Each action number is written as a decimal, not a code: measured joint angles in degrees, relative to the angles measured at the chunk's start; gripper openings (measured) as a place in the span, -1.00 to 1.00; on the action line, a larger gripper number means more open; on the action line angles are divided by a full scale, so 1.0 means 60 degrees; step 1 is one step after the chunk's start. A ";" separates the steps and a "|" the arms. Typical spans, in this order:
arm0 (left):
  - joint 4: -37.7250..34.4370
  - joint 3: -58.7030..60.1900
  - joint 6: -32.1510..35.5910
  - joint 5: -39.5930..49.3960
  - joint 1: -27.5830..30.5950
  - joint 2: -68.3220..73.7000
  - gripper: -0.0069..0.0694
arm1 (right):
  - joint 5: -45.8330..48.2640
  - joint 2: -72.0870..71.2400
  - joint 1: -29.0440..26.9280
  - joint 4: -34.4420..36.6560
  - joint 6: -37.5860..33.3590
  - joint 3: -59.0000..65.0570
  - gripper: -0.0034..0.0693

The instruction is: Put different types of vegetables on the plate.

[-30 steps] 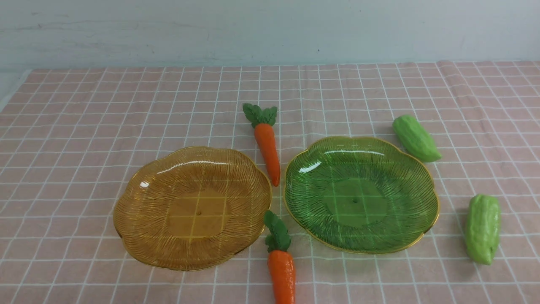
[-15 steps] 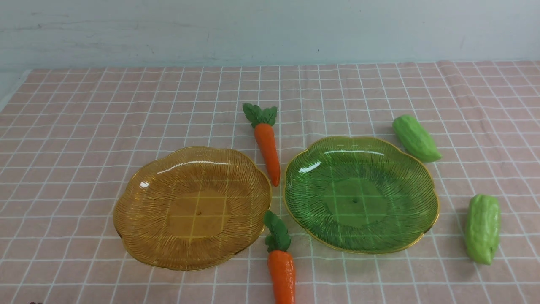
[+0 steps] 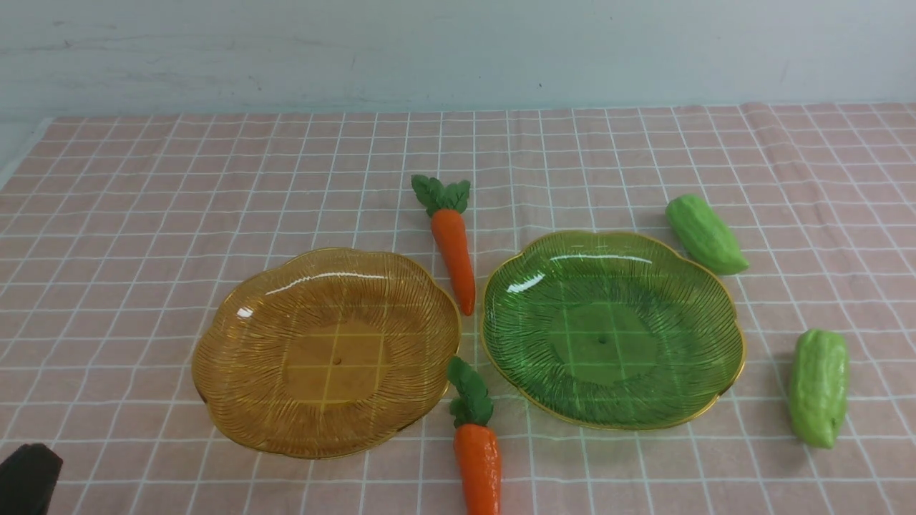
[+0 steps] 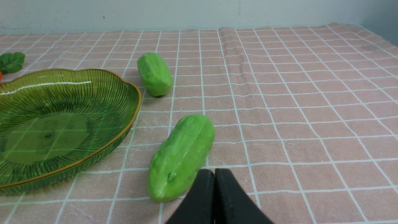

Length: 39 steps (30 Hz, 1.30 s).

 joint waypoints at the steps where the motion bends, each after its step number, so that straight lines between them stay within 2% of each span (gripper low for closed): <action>1: -0.0021 0.0000 -0.0036 -0.0115 0.0000 0.0000 -0.83 | 0.0000 0.0000 0.0000 0.0016 0.0000 0.0000 -0.95; 4: -0.0224 0.0018 -0.0592 -0.1220 0.0000 0.0000 -0.83 | -0.0397 0.0000 0.0000 0.0689 0.0174 0.0030 -0.95; 6: -0.0249 -0.0007 -0.1192 -0.2598 0.0000 0.0000 -0.83 | -0.1428 0.0000 0.0000 0.1577 0.0475 0.0049 -0.95; 7: -0.0236 -0.0022 -0.1291 -0.2690 0.0000 0.0000 -0.83 | -0.1594 0.0000 0.0000 0.1656 0.0540 0.0049 -0.95; 8: -0.0178 -0.0179 -0.1525 -0.3032 0.0000 0.0000 -0.83 | -0.2128 0.0000 0.0000 0.2240 0.0758 0.0049 -0.95; 10: 0.0219 -0.1152 -0.2093 -0.3105 0.0000 0.0000 -0.83 | -0.2725 0.0000 0.0000 0.3320 0.1141 0.0049 -0.95; 13: 0.0639 -0.2298 -0.2472 -0.2239 0.0000 0.0027 -0.83 | -0.2935 0.0000 0.0000 0.3948 0.1325 0.0049 -0.95; 15: 0.1114 -0.3968 -0.2729 -0.0233 0.0000 0.0456 -0.83 | -0.3040 0.0000 0.0000 0.4432 0.1366 0.0049 -0.95; 17: 0.1484 -0.5428 -0.2664 0.2530 0.0000 0.1385 -0.83 | -0.3061 0.0000 0.0000 0.4590 0.1366 0.0049 -0.95; 19: 0.1671 -0.6542 -0.2106 0.5635 0.0000 0.2665 -0.83 | -0.3068 0.0000 0.0000 0.4638 0.1366 0.0049 -0.95; 23: 0.1814 -0.7580 -0.0476 0.9608 0.0000 0.4936 -0.83 | -0.3285 0.0000 0.0000 0.4714 0.1393 0.0059 -0.95; 25: 0.1839 -0.7618 0.0020 1.0555 0.0000 0.5772 -0.83 | -0.3490 0.0000 0.0000 0.4747 0.1435 0.0059 -0.95; 27: 0.1703 -0.7564 0.0244 1.0847 0.0000 0.6567 -0.83 | -0.2900 0.0000 0.0000 0.4845 0.1543 -0.0258 -0.95; 30: 0.0899 -0.7527 0.0400 1.0373 0.0000 0.7852 -0.83 | -0.1266 0.0172 0.0000 0.4774 0.1310 -0.1505 -0.95; 34: -0.0533 -0.7527 0.1019 0.9190 -0.0505 0.9169 -0.83 | 0.1438 0.2261 0.0000 0.4253 -0.0068 -0.4241 -0.95; 37: -0.1065 -0.7527 0.1024 0.8639 -0.2302 1.0174 -0.83 | 0.3608 0.4122 0.0000 0.4078 -0.1144 -0.5883 -0.95; 39: -0.0820 -0.7540 0.0170 0.8143 -0.3904 1.0766 -0.83 | 0.4517 0.5037 0.0000 0.4037 -0.1561 -0.6575 -0.95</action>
